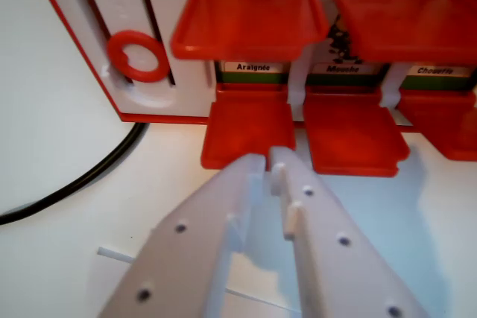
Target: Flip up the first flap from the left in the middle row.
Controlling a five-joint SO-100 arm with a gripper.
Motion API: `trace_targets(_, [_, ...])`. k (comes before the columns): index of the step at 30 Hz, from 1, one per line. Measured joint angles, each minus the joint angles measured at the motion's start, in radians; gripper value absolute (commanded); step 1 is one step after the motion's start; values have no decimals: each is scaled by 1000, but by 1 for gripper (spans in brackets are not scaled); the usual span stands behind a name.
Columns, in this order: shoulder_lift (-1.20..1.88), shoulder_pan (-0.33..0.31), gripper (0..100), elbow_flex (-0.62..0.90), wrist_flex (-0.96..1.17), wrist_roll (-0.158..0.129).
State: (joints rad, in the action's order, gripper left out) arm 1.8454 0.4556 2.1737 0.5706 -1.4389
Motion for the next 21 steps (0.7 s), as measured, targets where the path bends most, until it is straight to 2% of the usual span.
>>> trace_targets(9, [-61, 0, 1, -43, -26, -23])
trace_targets(19, [-97, 5, 1, -89, -32, -23])
trace_targets(21, [-104, 11, 1, -97, -32, -31])
